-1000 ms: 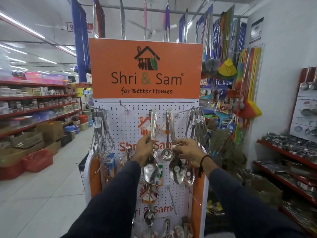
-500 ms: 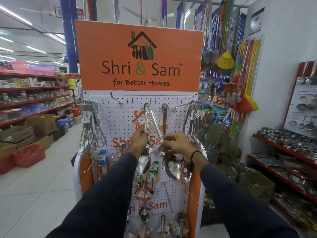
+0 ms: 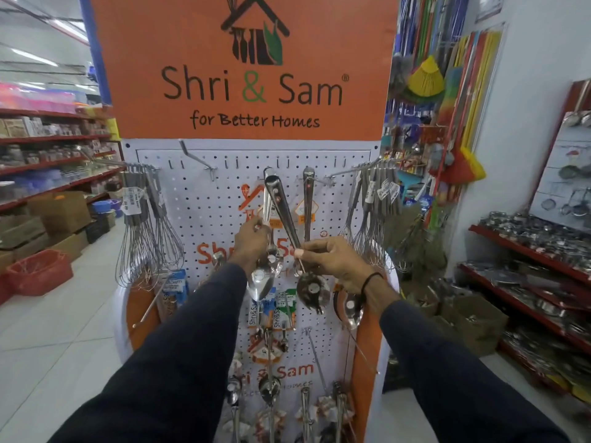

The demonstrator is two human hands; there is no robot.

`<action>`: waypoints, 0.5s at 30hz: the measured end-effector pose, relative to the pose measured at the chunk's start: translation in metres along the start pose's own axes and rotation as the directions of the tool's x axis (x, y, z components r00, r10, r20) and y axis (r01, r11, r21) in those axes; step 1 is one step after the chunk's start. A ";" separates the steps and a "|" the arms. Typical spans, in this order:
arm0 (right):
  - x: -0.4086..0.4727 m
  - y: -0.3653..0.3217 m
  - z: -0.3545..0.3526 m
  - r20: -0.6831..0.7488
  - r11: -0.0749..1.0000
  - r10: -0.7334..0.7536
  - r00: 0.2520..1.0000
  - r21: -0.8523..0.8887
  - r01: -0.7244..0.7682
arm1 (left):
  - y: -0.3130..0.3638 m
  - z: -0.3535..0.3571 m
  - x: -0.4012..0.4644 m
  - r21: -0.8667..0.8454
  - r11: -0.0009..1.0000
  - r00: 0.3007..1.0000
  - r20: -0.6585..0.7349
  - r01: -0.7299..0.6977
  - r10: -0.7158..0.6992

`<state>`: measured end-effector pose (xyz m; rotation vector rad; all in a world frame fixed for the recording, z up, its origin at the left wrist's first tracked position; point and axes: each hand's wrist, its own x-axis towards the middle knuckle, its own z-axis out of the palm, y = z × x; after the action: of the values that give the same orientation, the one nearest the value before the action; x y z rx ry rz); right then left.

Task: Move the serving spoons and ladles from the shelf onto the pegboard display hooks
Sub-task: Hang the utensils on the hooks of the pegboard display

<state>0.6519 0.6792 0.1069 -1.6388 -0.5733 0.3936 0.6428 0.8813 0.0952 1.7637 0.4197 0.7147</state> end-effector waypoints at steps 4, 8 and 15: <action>0.016 0.022 -0.002 -0.039 0.997 0.028 0.999 0.075 -0.025 | -0.012 0.003 0.021 0.001 1.000 0.999 0.055 0.000 0.000; 0.027 0.036 -0.003 0.024 0.999 0.022 0.999 0.033 -0.022 | -0.022 0.003 0.035 0.035 0.998 0.996 0.073 -0.046 0.043; 0.019 0.025 -0.003 0.110 0.998 -0.038 0.993 -0.044 0.043 | -0.019 0.009 0.035 0.000 0.999 0.996 0.080 -0.035 0.035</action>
<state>0.6726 0.6854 0.0839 -1.6546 -0.7010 0.4455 0.6762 0.9023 0.0843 1.7987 0.3362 0.6658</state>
